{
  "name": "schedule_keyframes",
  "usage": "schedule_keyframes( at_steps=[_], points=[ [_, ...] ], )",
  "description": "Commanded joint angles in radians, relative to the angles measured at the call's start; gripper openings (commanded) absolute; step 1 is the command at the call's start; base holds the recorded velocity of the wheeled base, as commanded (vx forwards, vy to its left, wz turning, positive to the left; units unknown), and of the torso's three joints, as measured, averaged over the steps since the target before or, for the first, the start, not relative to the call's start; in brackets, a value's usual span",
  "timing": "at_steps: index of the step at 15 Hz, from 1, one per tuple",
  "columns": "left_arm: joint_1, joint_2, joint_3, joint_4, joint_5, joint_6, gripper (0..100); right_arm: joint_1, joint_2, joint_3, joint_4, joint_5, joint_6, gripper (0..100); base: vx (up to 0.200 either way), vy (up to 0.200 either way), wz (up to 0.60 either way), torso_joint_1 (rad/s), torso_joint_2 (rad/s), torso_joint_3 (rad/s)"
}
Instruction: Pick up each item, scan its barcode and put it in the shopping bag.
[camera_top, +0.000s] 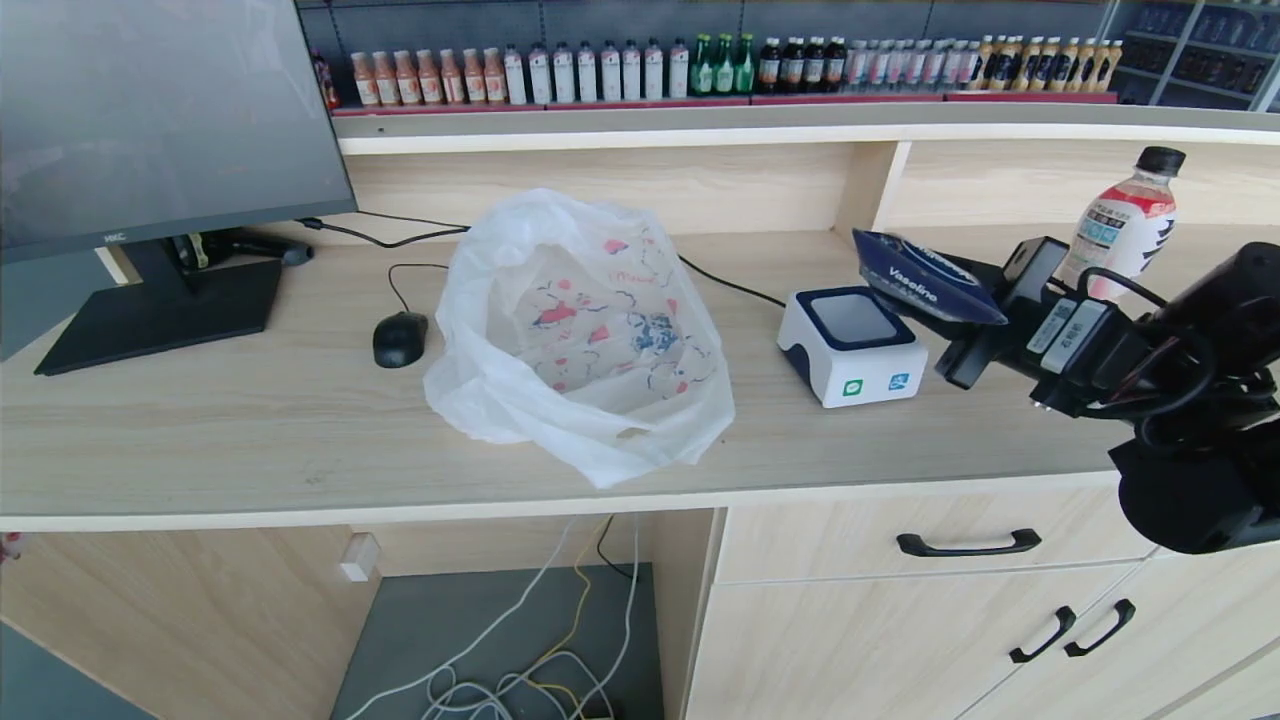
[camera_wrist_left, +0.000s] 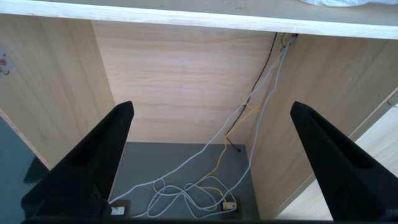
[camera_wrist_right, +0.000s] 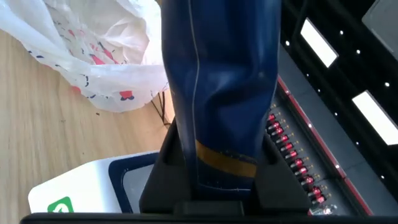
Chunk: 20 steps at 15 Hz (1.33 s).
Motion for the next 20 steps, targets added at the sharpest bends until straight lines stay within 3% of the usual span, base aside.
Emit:
schedule_keyframes(
  at_steps=[1, 6, 20],
  points=[
    [0.0, 0.0, 0.0, 0.0, 0.0, 0.0, 100, -0.002, 0.052, -0.008, -0.015, 0.005, 0.006, 0, 0.0, 0.0, 0.0, 0.0, 0.0, 0.0],
    [-0.002, 0.0, 0.0, 0.0, 0.0, 0.0, 100, -0.002, 0.078, -0.042, -0.015, 0.057, 0.013, 0, 0.0, 0.0, 0.0, 0.0, 0.0, 0.0],
    [0.0, 0.0, 0.0, 0.0, 0.0, -0.001, 100, 0.0, 0.121, -0.085, -0.015, 0.056, 0.015, 0, 0.0, 0.0, 0.0, 0.0, 0.0, 0.0]
  ],
)
